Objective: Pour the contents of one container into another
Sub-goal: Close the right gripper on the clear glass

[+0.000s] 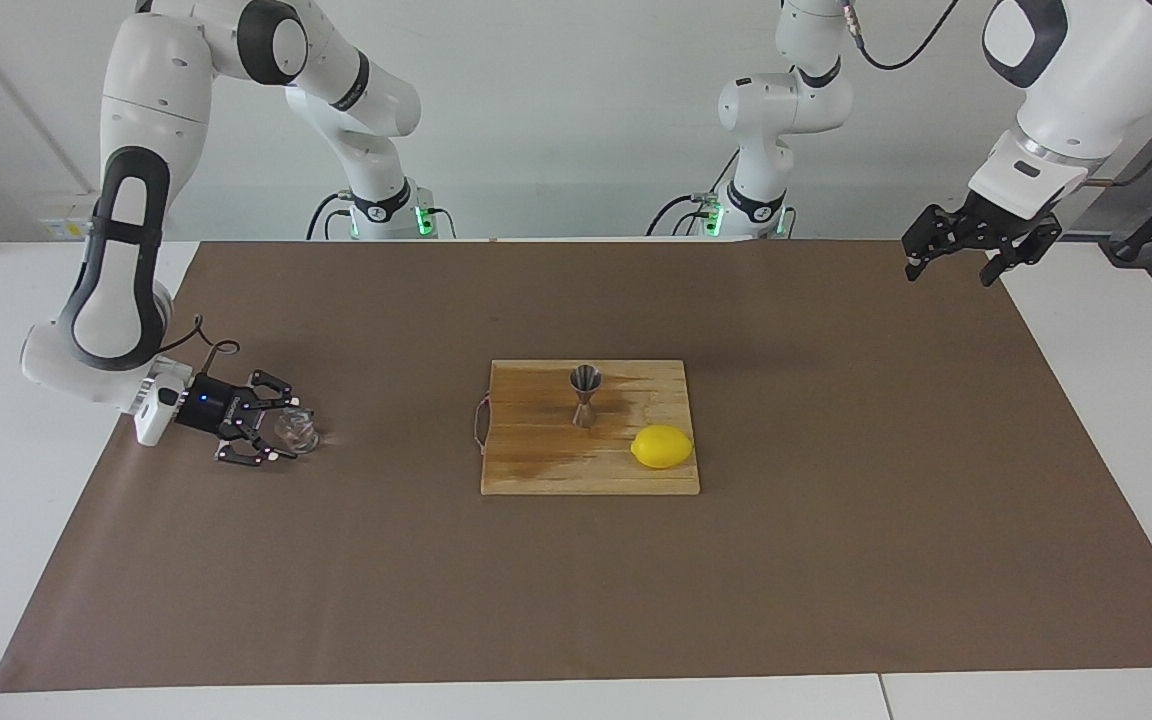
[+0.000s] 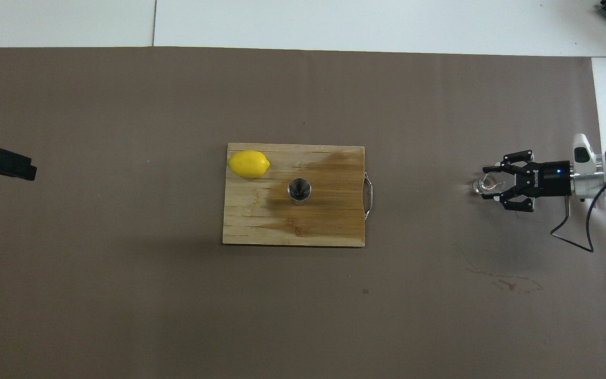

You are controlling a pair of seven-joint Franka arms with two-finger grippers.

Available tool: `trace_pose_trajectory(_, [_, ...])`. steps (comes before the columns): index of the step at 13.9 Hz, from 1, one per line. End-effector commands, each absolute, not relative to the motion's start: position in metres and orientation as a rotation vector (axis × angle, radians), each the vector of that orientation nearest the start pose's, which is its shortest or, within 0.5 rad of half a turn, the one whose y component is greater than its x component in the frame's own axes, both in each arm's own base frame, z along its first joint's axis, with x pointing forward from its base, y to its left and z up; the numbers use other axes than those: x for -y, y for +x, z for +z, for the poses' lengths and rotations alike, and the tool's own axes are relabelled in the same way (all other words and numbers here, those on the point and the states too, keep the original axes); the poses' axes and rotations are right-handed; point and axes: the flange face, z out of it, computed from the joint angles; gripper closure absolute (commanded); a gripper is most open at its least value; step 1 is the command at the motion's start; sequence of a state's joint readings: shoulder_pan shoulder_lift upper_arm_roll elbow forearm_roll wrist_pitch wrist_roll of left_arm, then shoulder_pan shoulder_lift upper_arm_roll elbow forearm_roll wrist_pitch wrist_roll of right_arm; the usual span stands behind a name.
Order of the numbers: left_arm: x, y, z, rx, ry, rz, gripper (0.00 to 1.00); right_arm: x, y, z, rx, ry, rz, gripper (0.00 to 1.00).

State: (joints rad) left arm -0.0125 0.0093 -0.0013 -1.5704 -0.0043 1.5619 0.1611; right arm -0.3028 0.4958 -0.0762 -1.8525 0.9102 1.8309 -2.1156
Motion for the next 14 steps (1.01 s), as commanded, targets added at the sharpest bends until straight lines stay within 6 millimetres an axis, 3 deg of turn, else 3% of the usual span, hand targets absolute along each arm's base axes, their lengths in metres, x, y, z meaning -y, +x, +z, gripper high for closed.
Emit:
trace_pose_trajectory(1, [0.01, 0.548, 0.621, -0.278, -3.12, 0.028, 0.0, 0.158, 0.578, 0.247, 1.398, -1.901, -0.74, 0.47])
trace_pose_trajectory(6, [0.001, 0.549, 0.62, -0.254, -3.122, 0.03, 0.0, 0.154, 0.58, 0.248, 1.407, -1.891, -0.742, 0.51])
trace_pose_trajectory(9, [0.001, 0.549, 0.621, -0.254, -3.122, 0.028, 0.0, 0.149, 0.584, 0.259, 1.464, -1.853, -0.771, 0.59])
trace_pose_trajectory(11, [0.001, 0.549, 0.621, -0.257, -3.122, 0.028, 0.0, 0.136, 0.59, 0.282, 1.526, -1.832, -0.791, 0.62])
trace_pose_trajectory(14, [0.001, 0.549, 0.62, -0.257, -3.122, 0.03, 0.0, 0.098, 0.599, 0.329, 1.612, -1.798, -0.81, 0.66])
